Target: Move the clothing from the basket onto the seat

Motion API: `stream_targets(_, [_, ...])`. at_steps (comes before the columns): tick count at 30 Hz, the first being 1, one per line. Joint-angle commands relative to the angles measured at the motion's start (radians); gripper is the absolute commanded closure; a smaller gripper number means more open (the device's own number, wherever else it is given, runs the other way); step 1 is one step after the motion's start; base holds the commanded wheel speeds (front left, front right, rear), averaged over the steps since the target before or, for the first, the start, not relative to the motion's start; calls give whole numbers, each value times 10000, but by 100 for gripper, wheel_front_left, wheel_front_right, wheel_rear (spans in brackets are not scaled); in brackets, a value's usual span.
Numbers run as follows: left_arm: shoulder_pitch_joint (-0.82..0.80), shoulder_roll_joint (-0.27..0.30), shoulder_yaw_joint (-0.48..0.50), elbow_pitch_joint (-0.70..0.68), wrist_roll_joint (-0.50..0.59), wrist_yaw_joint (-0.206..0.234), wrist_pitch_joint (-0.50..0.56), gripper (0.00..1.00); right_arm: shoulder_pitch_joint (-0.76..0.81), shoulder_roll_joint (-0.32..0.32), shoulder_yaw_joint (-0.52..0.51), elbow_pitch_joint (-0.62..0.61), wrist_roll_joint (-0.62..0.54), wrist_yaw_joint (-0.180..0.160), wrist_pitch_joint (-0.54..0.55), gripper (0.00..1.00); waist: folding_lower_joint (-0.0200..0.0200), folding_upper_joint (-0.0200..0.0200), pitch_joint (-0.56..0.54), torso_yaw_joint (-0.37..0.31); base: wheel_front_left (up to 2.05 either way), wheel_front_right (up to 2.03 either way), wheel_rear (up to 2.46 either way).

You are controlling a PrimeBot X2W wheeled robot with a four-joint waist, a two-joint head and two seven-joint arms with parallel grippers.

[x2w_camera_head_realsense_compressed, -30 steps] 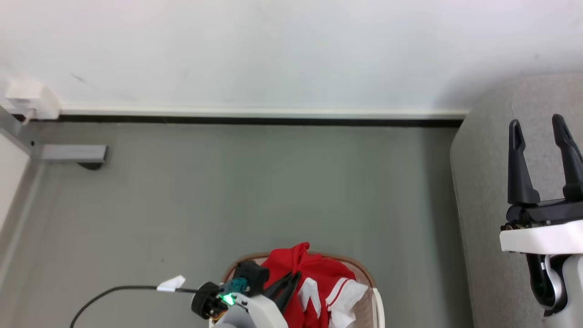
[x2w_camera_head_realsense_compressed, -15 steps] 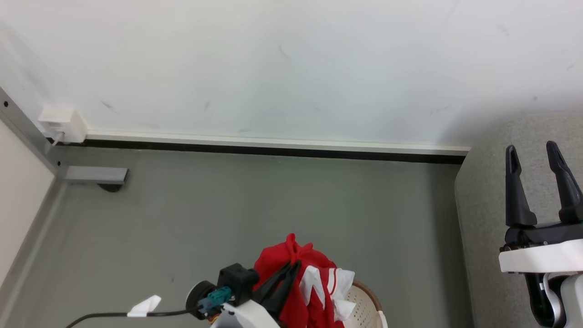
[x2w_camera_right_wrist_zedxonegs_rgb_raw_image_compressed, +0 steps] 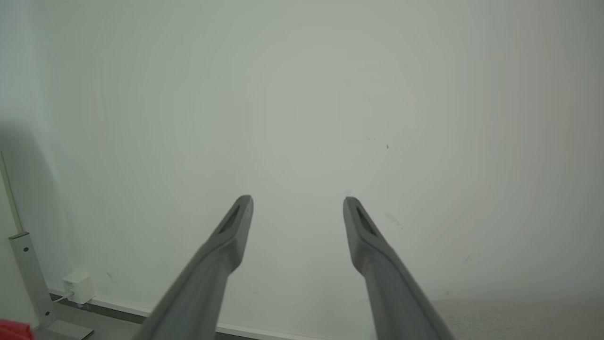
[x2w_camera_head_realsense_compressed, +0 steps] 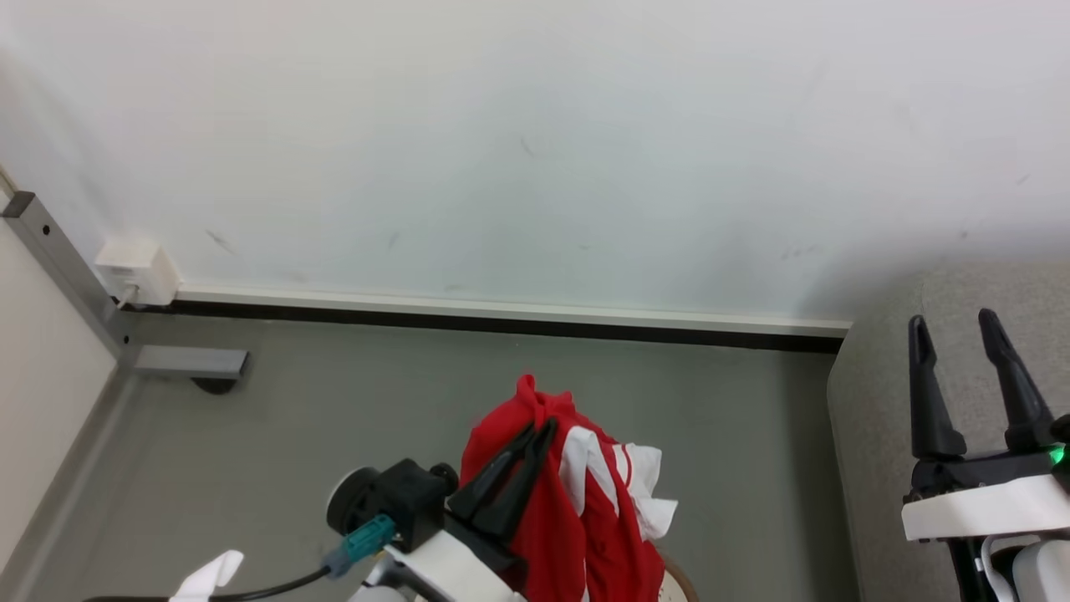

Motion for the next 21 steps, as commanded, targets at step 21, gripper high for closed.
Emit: stream_targets(21, [-1029,747,647,-1944,295,531,382,100,445,-244,937,-137,599,-21,7,0,1,-1,-160,-294,0,0,0])
